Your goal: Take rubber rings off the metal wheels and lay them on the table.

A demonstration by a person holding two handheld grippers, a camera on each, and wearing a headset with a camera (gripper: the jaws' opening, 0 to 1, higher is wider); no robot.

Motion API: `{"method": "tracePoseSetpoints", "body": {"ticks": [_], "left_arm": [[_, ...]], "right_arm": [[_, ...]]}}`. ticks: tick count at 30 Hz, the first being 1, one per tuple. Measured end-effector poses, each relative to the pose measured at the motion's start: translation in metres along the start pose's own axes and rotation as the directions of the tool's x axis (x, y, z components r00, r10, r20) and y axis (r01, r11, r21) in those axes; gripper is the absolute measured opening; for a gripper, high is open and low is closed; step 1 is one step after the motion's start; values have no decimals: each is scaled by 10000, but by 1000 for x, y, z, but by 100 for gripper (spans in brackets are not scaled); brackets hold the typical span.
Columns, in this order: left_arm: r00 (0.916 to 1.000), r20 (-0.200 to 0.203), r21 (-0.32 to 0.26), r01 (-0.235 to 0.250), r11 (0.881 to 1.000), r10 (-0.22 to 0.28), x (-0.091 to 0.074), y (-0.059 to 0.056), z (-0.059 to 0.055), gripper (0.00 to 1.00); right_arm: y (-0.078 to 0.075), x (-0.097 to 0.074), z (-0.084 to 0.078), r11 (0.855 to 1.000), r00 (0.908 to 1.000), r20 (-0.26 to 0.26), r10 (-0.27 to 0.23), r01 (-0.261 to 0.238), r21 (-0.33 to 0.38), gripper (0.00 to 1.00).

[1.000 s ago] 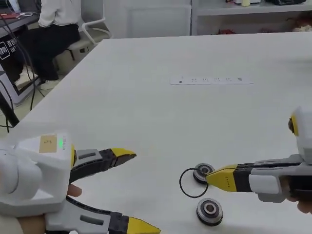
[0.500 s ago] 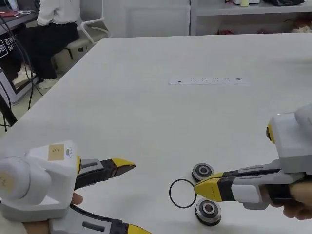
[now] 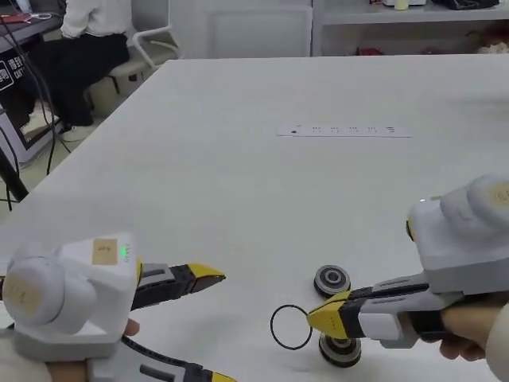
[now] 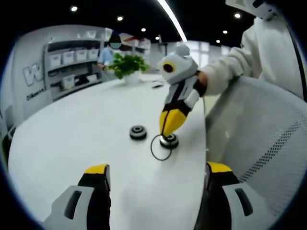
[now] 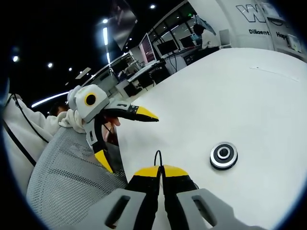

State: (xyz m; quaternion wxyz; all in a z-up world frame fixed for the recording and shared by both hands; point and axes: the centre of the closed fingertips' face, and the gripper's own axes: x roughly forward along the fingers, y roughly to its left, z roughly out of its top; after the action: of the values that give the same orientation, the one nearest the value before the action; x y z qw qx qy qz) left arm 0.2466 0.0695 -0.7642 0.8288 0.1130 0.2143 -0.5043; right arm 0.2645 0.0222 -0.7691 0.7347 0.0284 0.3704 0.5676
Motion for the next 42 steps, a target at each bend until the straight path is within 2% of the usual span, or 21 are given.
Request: {"method": "tracePoseSetpoints", "body": {"ticks": [2, 8, 22, 31, 38, 42], "left_arm": [[10000, -14, -27, 0, 10000, 0, 0, 0, -1, 83], [10000, -20, -87, -48, 10000, 47, -1, 1, -1, 83], [10000, -31, -146, -18, 9999, 18, -1, 1, -2, 83], [10000, -2, -159, 16, 9999, -16, -1, 0, -1, 83], [10000, 77, -139, -38, 9999, 39, -1, 1, 1, 83], [10000, 92, -117, -23, 9999, 24, -1, 0, 1, 82]], "right_arm": [[-1, 3, -1, 9999, 10000, -52, -21, 22, 121, 0], [-11, 11, -5, 9994, 9989, -328, -321, 317, -118, 0], [-18, 19, -11, 9968, 9960, -664, -599, 561, -578, 2], [-18, 13, -10, 9965, 9962, -668, -563, 519, -663, 8], [-21, 2, -3, 9931, 9965, -424, -724, 681, -958, 8], [-25, -3, -4, 9873, 9941, -428, -995, 933, -1283, 10]]}}
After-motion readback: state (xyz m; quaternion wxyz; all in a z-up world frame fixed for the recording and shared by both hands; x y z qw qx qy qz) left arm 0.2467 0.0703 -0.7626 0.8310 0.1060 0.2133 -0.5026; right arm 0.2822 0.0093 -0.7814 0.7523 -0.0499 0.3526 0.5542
